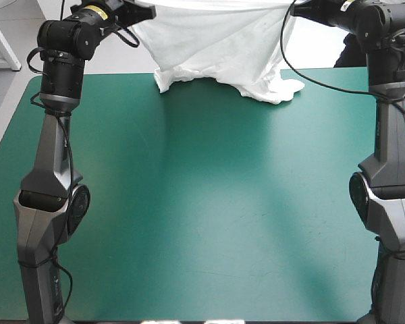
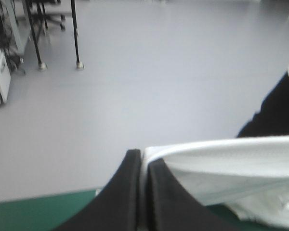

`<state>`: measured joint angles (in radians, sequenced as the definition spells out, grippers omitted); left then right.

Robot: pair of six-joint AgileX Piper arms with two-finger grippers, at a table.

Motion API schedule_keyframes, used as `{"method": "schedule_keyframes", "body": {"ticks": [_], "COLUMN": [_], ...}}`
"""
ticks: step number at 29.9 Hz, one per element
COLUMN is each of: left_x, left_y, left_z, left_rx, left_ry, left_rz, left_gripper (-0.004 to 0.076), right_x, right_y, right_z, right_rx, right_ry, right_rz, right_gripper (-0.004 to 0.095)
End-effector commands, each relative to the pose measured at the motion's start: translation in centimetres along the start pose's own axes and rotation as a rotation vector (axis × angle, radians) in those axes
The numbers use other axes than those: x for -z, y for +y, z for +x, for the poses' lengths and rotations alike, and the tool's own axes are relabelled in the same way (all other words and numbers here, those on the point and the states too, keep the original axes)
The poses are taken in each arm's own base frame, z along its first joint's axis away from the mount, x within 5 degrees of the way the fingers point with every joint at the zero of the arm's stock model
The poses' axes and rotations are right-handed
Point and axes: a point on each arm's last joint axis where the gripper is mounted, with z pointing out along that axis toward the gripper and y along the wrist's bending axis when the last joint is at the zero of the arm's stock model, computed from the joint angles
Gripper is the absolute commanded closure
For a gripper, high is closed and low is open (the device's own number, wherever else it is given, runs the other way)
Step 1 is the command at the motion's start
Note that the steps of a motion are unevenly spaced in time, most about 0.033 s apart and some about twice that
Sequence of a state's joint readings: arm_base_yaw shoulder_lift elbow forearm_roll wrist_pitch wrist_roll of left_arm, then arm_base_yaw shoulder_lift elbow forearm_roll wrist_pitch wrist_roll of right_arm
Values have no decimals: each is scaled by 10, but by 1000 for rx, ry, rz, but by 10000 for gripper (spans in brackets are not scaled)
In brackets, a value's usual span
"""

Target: Fold the cloth

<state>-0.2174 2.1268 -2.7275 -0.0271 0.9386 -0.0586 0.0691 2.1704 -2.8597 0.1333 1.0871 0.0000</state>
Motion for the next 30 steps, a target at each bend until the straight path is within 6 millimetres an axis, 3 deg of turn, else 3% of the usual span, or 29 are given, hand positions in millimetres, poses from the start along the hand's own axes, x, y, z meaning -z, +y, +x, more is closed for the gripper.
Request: {"method": "schedule_keyframes", "body": {"ticks": [1, 8, 15, 22, 30], "left_x": [33, 58, 108, 159, 200], "left_y": [3, -4, -3, -10, -21], "left_z": [-14, 11, 50, 108, 198], "left_rx": [-29, -51, -63, -73, -65], "left_ry": [26, 301, 513, 691, 905], "left_rz": [-6, 67, 69, 85, 121], "left_gripper": [734, 734, 734, 734, 734], "right_x": [37, 29, 68, 105, 152], "right_y": [-5, 7, 10, 9, 19], "right_z": [-15, 16, 52, 121, 210], "right_rx": [18, -65, -73, -64, 4], "right_ry": [-8, 253, 447, 680, 914], "right_rz": [36, -121, -96, -43, -16], "right_gripper": [925, 925, 919, 919, 919]}}
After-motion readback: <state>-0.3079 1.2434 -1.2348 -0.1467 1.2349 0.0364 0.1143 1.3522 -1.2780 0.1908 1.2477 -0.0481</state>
